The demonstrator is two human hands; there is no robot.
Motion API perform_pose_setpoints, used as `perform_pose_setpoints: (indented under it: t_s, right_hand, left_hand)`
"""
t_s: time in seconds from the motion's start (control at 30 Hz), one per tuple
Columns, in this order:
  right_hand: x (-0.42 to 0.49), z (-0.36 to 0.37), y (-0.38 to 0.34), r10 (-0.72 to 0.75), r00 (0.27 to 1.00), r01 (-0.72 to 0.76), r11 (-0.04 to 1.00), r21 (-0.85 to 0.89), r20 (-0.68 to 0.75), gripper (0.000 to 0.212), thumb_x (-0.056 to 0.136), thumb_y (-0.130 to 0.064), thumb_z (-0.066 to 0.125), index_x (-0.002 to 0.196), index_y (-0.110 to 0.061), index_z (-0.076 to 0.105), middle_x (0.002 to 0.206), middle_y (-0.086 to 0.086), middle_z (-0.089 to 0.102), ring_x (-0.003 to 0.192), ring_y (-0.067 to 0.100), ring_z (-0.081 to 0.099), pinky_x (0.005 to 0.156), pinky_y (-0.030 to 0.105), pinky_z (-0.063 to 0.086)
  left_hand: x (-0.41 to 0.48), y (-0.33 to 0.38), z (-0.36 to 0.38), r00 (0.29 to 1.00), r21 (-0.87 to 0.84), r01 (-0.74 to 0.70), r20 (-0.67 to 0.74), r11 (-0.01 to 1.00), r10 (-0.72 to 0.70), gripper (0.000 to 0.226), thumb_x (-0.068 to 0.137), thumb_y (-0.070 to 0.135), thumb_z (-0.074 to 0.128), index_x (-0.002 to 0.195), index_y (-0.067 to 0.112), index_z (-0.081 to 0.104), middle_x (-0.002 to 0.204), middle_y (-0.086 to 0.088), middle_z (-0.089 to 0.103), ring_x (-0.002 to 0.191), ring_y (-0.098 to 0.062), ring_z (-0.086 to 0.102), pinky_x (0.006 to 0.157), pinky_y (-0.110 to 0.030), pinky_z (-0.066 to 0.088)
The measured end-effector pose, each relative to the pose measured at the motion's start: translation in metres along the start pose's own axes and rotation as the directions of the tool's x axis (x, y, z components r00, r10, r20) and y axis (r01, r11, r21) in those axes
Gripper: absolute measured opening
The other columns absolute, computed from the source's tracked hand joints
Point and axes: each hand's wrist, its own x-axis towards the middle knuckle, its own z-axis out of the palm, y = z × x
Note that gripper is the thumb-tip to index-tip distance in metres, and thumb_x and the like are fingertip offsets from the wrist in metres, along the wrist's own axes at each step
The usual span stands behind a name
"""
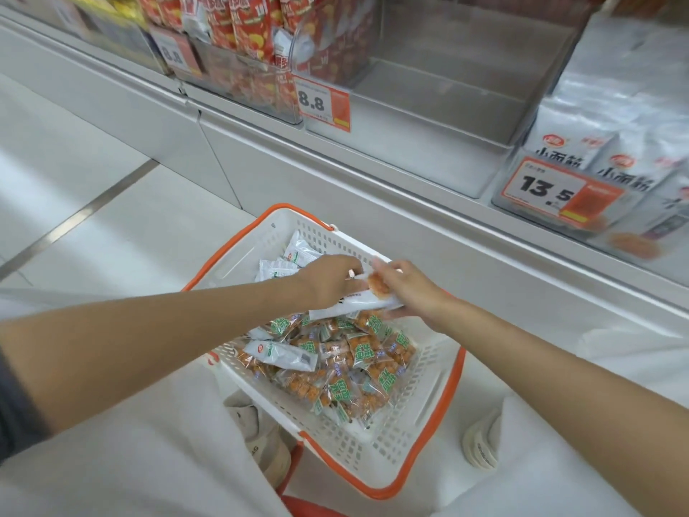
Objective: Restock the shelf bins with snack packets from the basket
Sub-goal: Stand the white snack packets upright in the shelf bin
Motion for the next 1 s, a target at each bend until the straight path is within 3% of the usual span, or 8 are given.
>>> perform_pose_setpoints:
  t_s: [0.13, 0.2, 0.27, 0.37, 0.43, 0.53, 0.73, 1.0]
  right_hand:
    - [-0.005, -0.010, -0.014, 0.072, 0.995, -0.058, 0.980, 0.191, -0.066, 0.044, 0.096, -0.047, 0.053, 0.106, -0.007, 0.068, 0.086, 0.005, 0.069, 0.068, 0.015, 0.063, 0.058, 0.026, 0.055]
    - [-0.009, -0.015, -0.017, 0.001, 0.984, 0.034, 0.981, 0.189, -0.181, 0.037, 0.098, -0.043, 0.053, 0.091, -0.010, 0.068, 0.081, 0.005, 0.068, 0.065, 0.015, 0.062, 0.052, 0.022, 0.050]
    - [-0.014, -0.019, -0.020, -0.093, 0.946, 0.168, 0.960, 0.225, -0.310, 0.033, 0.100, -0.038, 0.051, 0.083, -0.014, 0.066, 0.080, 0.007, 0.070, 0.069, 0.019, 0.065, 0.055, 0.025, 0.053]
    - [-0.026, -0.026, -0.026, -0.190, 0.888, 0.322, 0.907, 0.272, -0.418, 0.034, 0.098, -0.042, 0.052, 0.082, -0.016, 0.066, 0.080, 0.007, 0.072, 0.075, 0.023, 0.069, 0.070, 0.036, 0.057]
    - [-0.033, -0.028, -0.032, -0.196, 0.889, 0.345, 0.881, 0.324, -0.414, 0.039, 0.097, -0.048, 0.051, 0.085, -0.013, 0.066, 0.077, 0.005, 0.073, 0.070, 0.018, 0.069, 0.066, 0.034, 0.057]
    - [-0.038, -0.028, -0.036, -0.166, 0.900, 0.307, 0.897, 0.317, -0.402, 0.046, 0.098, -0.051, 0.043, 0.085, -0.013, 0.065, 0.070, 0.003, 0.072, 0.058, 0.012, 0.068, 0.054, 0.027, 0.056]
    - [-0.039, -0.020, -0.037, -0.223, 0.833, 0.425, 0.844, 0.327, -0.507, 0.043, 0.102, -0.040, 0.043, 0.079, -0.012, 0.066, 0.068, 0.003, 0.072, 0.056, 0.015, 0.069, 0.047, 0.024, 0.054]
    - [-0.045, -0.013, -0.037, -0.264, 0.754, 0.524, 0.794, 0.308, -0.602, 0.048, 0.104, -0.034, 0.041, 0.071, -0.007, 0.063, 0.066, 0.006, 0.067, 0.054, 0.008, 0.065, 0.046, 0.018, 0.047]
  left_hand:
    - [-0.017, 0.017, -0.015, 0.984, -0.146, -0.057, -0.175, 0.988, 0.031, 0.031, 0.093, 0.034, 0.062, 0.110, 0.009, 0.061, 0.104, -0.006, 0.065, 0.089, -0.018, 0.056, 0.080, -0.032, 0.046]
    - [-0.020, 0.028, -0.024, 0.944, -0.369, 0.008, -0.303, 0.930, -0.128, 0.044, 0.090, 0.042, 0.063, 0.121, 0.011, 0.053, 0.112, 0.000, 0.057, 0.092, -0.014, 0.056, 0.079, -0.028, 0.048]
    - [-0.017, 0.035, -0.033, 0.894, -0.721, 0.150, -0.193, 0.677, -0.404, 0.055, 0.091, 0.052, 0.057, 0.127, 0.010, 0.049, 0.116, -0.004, 0.059, 0.095, -0.017, 0.061, 0.080, -0.033, 0.054]
    - [-0.012, 0.038, -0.035, 0.883, -0.918, 0.238, 0.068, 0.318, -0.465, 0.056, 0.094, 0.057, 0.047, 0.116, 0.007, 0.061, 0.108, -0.013, 0.070, 0.095, -0.026, 0.068, 0.076, -0.038, 0.059]
    - [-0.007, 0.040, -0.030, 0.892, -0.900, 0.159, -0.045, 0.406, -0.449, 0.058, 0.094, 0.059, 0.044, 0.097, 0.004, 0.065, 0.094, -0.017, 0.070, 0.086, -0.033, 0.067, 0.079, -0.042, 0.056]
    - [-0.007, 0.045, -0.028, 0.850, -0.820, -0.007, -0.307, 0.573, -0.429, 0.056, 0.094, 0.058, 0.044, 0.061, 0.013, 0.039, 0.058, -0.009, 0.042, 0.053, -0.018, 0.043, 0.055, -0.030, 0.039]
    - [0.001, 0.036, -0.032, 0.761, -0.799, -0.146, -0.468, 0.583, -0.450, 0.053, 0.090, 0.060, 0.052, 0.069, 0.011, 0.051, 0.067, -0.011, 0.049, 0.060, -0.023, 0.039, 0.055, -0.034, 0.027]
    - [0.000, 0.046, -0.040, 0.708, -0.748, -0.210, -0.561, 0.630, -0.430, 0.058, 0.098, 0.044, 0.049, 0.054, 0.017, 0.021, 0.051, -0.003, 0.017, 0.039, -0.009, 0.013, 0.039, -0.022, 0.014]
